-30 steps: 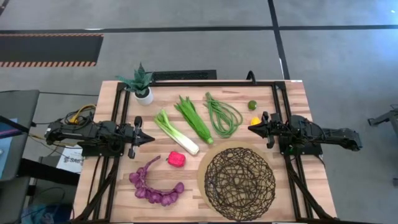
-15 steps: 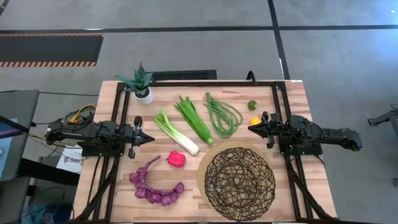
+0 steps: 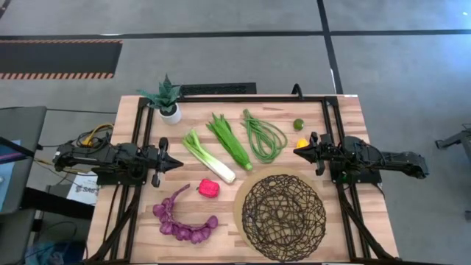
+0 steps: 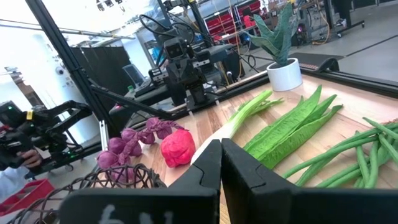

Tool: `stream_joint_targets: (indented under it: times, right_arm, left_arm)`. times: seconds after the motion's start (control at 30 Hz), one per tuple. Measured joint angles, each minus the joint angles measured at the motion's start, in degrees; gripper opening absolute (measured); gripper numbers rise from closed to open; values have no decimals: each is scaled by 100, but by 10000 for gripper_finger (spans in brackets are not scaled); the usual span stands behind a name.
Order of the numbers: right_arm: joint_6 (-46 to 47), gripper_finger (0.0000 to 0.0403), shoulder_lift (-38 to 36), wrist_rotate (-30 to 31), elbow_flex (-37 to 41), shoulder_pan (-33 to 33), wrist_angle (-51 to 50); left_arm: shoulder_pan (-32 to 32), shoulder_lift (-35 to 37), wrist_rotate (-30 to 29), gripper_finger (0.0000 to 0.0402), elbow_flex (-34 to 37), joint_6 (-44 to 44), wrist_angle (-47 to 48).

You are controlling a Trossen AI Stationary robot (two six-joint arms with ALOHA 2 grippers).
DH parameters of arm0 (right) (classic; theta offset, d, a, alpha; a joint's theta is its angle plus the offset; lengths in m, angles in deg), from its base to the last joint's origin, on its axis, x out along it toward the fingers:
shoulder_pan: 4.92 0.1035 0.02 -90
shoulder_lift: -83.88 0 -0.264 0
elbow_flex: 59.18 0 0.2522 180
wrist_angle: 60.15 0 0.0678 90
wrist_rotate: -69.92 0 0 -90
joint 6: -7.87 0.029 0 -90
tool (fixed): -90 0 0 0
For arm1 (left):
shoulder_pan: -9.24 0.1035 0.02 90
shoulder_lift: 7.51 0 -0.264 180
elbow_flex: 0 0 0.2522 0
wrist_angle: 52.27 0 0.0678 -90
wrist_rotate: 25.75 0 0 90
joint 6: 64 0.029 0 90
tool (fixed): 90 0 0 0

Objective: Build produce basket
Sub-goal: Put the purple garlic into the black basket

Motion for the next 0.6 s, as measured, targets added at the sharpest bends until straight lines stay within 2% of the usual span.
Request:
stream_joint_targets:
  times: [0.2,0.43,0.6]
  right_arm:
    - [0,33,0,19,-1,0,0]
    - [2,33,0,102,-1,0,33]
    - [243,33,-2,240,-4,0,533]
  left_arm:
    - [2,-2,-73,0,-1,-630,-7]
    - [2,-2,-783,2,11,-1303,-163]
    - [-38,-2,-623,47,15,-1596,-215]
